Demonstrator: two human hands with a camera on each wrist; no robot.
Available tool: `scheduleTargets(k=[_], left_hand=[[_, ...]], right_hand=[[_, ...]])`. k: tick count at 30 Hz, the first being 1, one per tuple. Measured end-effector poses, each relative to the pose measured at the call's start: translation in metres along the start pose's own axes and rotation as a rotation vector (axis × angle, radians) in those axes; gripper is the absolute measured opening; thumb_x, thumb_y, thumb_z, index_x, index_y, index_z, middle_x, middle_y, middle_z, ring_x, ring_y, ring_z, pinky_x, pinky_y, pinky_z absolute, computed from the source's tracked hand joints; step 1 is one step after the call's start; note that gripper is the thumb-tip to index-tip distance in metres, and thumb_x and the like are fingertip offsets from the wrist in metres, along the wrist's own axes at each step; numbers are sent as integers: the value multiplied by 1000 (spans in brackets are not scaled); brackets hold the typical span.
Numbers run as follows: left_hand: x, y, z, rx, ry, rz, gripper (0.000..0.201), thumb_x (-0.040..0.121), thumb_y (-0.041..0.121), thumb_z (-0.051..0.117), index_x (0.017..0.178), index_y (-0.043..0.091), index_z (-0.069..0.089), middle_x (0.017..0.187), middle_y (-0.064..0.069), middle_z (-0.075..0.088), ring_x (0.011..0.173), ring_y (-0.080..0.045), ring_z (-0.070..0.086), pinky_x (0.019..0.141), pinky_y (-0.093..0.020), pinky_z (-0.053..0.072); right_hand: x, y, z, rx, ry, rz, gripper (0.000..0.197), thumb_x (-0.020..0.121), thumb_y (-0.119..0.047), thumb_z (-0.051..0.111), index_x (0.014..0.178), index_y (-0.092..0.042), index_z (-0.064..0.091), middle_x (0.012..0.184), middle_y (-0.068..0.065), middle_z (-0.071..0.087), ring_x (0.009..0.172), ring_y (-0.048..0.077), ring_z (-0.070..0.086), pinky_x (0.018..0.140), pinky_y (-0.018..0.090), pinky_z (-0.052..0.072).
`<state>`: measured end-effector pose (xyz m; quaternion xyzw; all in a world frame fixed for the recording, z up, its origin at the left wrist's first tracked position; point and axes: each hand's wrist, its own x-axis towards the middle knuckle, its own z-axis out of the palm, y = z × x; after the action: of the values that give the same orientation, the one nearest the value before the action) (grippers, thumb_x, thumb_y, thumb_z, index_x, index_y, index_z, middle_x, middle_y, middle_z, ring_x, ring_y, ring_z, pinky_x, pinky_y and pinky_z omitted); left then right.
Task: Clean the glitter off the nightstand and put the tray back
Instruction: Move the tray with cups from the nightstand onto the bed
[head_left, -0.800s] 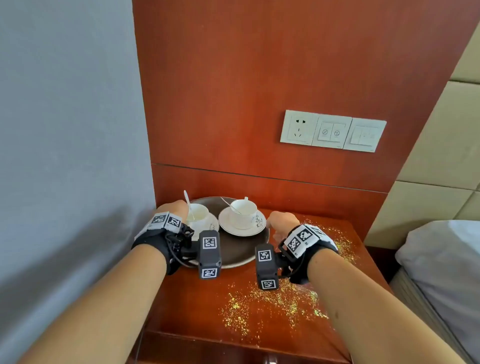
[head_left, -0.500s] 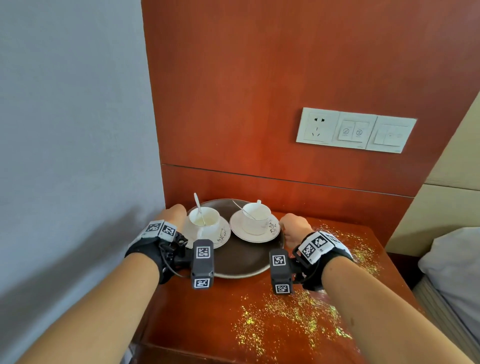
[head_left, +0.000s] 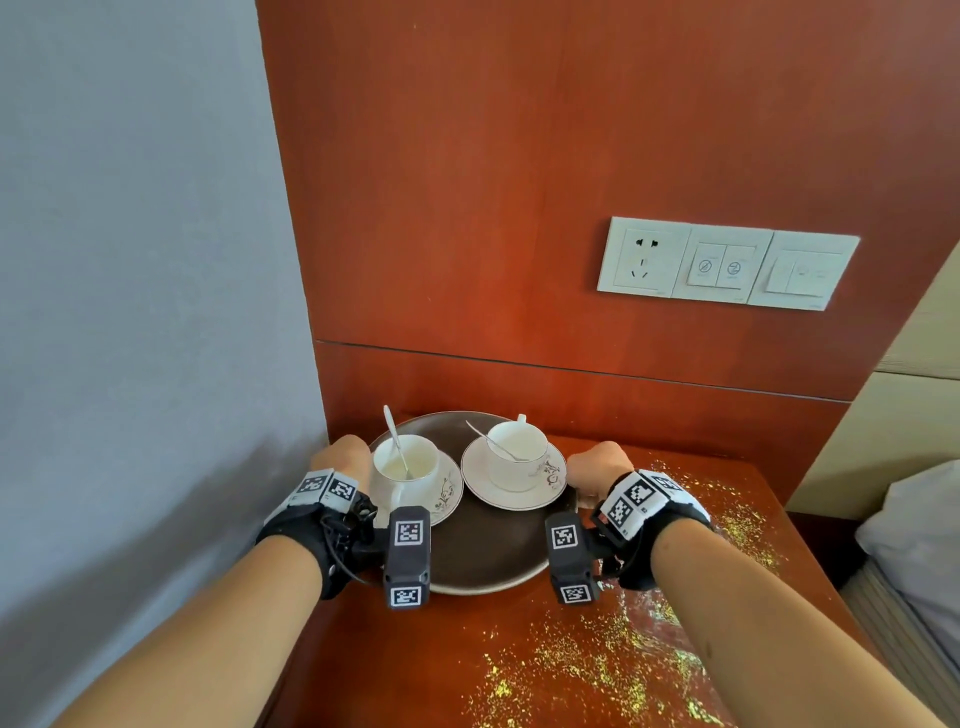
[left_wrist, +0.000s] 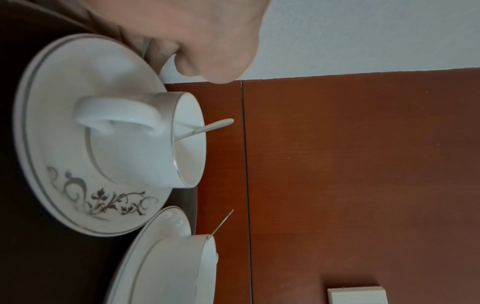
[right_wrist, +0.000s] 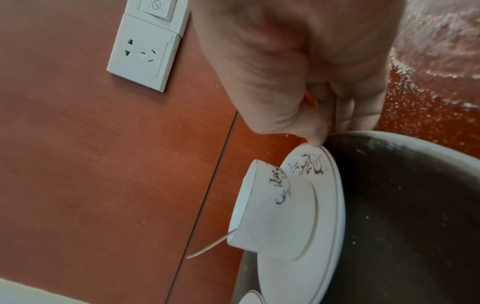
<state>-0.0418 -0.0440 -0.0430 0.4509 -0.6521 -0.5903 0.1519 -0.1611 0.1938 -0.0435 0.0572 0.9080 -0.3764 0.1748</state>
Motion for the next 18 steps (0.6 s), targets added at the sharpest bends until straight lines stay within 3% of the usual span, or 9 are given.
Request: scheduleTargets(k=[2, 4, 8, 11, 16, 18], left_hand=[[-4, -1, 2, 10, 1, -20, 44, 100, 12, 36, 142, -2, 41, 146, -20, 43, 99, -21, 43, 80, -27, 36], [-9, -1, 2, 3, 15, -63, 41, 100, 11, 35, 137, -3, 46, 141, -22, 48, 103, -28, 50, 81, -28, 35], [-20, 5, -4, 3, 80, -101, 32, 97, 9, 35, 114, -6, 57, 126, -24, 58, 90, -31, 51, 76, -32, 37], [-28, 14, -8, -16, 66, -62, 37, 98, 11, 36, 125, -6, 55, 130, -23, 56, 95, -29, 52, 77, -32, 38], [-53, 23, -8, -41, 113, -81, 38, 97, 12, 34, 124, -5, 55, 125, -21, 59, 113, -38, 57, 82, -36, 41], [-70, 24, -2, -67, 100, -87, 38, 96, 10, 34, 125, -5, 54, 120, -20, 59, 109, -37, 57, 83, -35, 41]], right_hand=[[0, 0, 0, -3, 15, 21, 20, 81, -16, 56, 64, -7, 54, 66, 9, 62, 61, 24, 58, 47, 25, 40], [-1, -1, 0, 11, 34, 31, 20, 82, -18, 55, 67, -6, 55, 75, 11, 65, 66, 25, 60, 47, 25, 39], [2, -6, -4, 141, 73, 42, 19, 88, -17, 53, 89, 0, 63, 98, 16, 68, 80, 28, 60, 64, 31, 45], [-2, -4, -11, 143, 93, 0, 30, 90, -15, 52, 111, 2, 64, 109, 18, 67, 83, 26, 56, 71, 33, 47], [-18, 12, -33, 128, 64, -87, 38, 89, -17, 55, 125, -4, 61, 127, 16, 62, 88, 20, 51, 86, 34, 52], [-30, 19, -46, 156, 86, -94, 37, 88, -19, 56, 121, -5, 63, 126, 15, 62, 88, 20, 52, 89, 35, 52]])
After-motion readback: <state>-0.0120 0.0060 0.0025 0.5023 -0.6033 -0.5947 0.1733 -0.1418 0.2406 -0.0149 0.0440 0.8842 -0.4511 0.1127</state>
